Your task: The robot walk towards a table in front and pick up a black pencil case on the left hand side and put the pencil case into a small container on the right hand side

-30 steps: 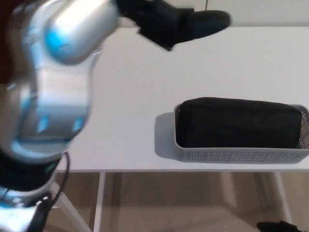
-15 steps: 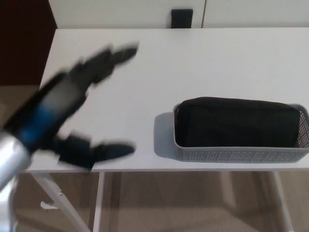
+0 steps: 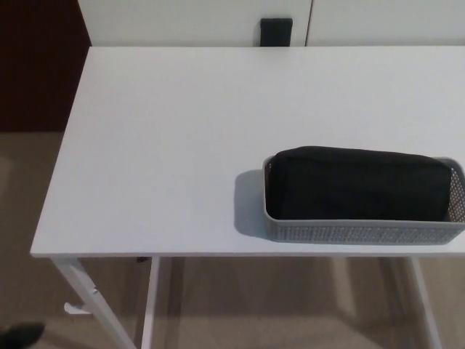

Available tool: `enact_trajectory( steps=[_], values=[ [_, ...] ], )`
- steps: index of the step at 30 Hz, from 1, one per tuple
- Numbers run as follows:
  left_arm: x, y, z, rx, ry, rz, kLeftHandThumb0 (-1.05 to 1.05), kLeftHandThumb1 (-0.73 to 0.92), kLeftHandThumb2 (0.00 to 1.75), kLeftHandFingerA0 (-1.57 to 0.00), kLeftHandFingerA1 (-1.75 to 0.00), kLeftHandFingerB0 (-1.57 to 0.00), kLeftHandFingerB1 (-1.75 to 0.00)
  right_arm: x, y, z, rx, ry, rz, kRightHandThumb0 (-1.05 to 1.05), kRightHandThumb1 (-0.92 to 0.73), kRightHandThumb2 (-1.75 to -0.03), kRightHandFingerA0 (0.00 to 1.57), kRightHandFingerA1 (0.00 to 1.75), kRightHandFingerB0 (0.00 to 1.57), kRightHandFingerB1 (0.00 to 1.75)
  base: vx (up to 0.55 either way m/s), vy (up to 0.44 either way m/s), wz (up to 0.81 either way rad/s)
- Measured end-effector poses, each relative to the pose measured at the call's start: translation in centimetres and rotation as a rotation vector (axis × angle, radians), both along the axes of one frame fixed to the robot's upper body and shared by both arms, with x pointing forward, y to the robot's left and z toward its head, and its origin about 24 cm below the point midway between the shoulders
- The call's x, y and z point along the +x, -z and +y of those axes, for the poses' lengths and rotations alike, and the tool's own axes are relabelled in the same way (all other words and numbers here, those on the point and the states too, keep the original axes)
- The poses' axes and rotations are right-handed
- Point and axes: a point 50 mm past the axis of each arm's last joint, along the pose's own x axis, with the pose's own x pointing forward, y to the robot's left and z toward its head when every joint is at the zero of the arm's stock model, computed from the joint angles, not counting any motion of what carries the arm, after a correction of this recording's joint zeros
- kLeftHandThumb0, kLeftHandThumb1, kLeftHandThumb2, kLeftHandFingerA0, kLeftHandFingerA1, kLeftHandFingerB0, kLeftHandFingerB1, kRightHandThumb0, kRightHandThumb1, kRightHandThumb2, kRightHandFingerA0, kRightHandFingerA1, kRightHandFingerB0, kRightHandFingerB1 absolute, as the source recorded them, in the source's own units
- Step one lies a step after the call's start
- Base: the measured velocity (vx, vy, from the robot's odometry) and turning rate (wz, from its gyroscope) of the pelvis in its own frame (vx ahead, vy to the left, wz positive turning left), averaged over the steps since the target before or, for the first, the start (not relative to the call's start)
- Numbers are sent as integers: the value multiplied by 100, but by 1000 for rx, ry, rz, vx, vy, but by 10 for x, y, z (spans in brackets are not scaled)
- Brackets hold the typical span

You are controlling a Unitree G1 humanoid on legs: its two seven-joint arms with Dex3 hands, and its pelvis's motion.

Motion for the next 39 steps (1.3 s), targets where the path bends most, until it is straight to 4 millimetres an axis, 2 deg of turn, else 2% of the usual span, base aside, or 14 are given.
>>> enact_trajectory(
  steps=[5, 6, 7, 9, 14, 15, 16, 17, 18, 21, 22, 30, 31, 39],
  values=[
    [-24, 19, 16, -82, -29, 93, -79, 69, 61, -28, -33, -24, -29, 1, 0, 0, 0, 2, -1, -54, -47, -78, 59, 53, 36, 48, 0, 0, 0],
    [-26, 24, 17, -96, -30, 105, -38, 36, 98, -1, -49, 0, -47, 2, 0, 0, 1, 2, -2, -55, -47, -78, 58, 53, 36, 47, 0, 0, 0],
    [-26, 29, 17, -106, -29, 113, -83, 58, 75, -9, -37, -11, -32, 2, 0, 0, 1, 2, -3, -49, -55, -57, 64, 41, 42, 38, 0, 0, 0],
    [-23, 40, 15, -129, -22, 124, -77, 51, 89, -1, -40, -9, -32, 2, 0, 0, 3, 4, -3, -56, -47, -78, 54, 52, 33, 46, 0, 0, 0],
    [5, 77, -3, -179, 51, 149, -70, 44, 78, -5, -31, -9, -25, 3, -1, -3, 4, 20, -18, -57, -47, -76, 48, 49, 32, 45, 0, 0, 0],
    [11, 84, -7, -181, 68, 159, -72, 46, 83, -1, -38, -9, -30, 3, -1, -4, 4, 24, -20, -50, -56, -57, 53, 37, 37, 35, 0, 0, 0],
    [19, 91, -11, -176, 89, 173, -73, 56, 58, -14, -29, -11, -25, 3, -2, -4, 3, 28, -23, -52, -56, -57, 52, 37, 36, 35, 0, 0, 0],
    [24, 97, -14, -168, 103, 187, -73, 56, 58, -14, -29, -11, -25, 3, -2, -5, 3, 30, -26, -52, -56, -57, 52, 37, 36, 35, 0, 0, 0],
    [28, 102, -16, -157, 115, 200, -75, 47, 84, -7, -40, 0, -30, 2, -3, -6, 2, 34, -27, -51, -56, -57, 52, 37, 36, 35, 0, 0, 0],
    [37, 117, -22, -122, 144, 236, -73, 47, 86, -5, -38, -5, -31, 2, -4, -8, -1, 42, -34, -51, -56, -57, 51, 37, 37, 35, 0, 0, 0],
    [40, 122, -24, -101, 156, 248, -73, 57, 59, -12, -27, -10, -23, 3, -5, -8, -2, 45, -39, -51, -56, -57, 51, 37, 37, 35, 0, 0, 0],
    [44, 138, -22, 45, 193, 263, -79, 49, 70, -10, -30, -10, -23, 10, -11, -13, -8, 60, -76, -53, -56, -58, 55, 38, 38, 35, 0, 0, 0],
    [44, 138, -20, 70, 198, 257, -79, 50, 84, -10, -29, -10, -24, 11, -12, -13, -8, 60, -81, -58, -47, -77, 48, 49, 32, 45, 0, 0, 0],
    [43, 136, -3, 214, 203, 200, -81, 51, 82, -12, -24, -12, -20, 18, -15, -13, -8, 59, -103, -59, -47, -77, 48, 49, 32, 45, 0, 0, 0]
  ],
)
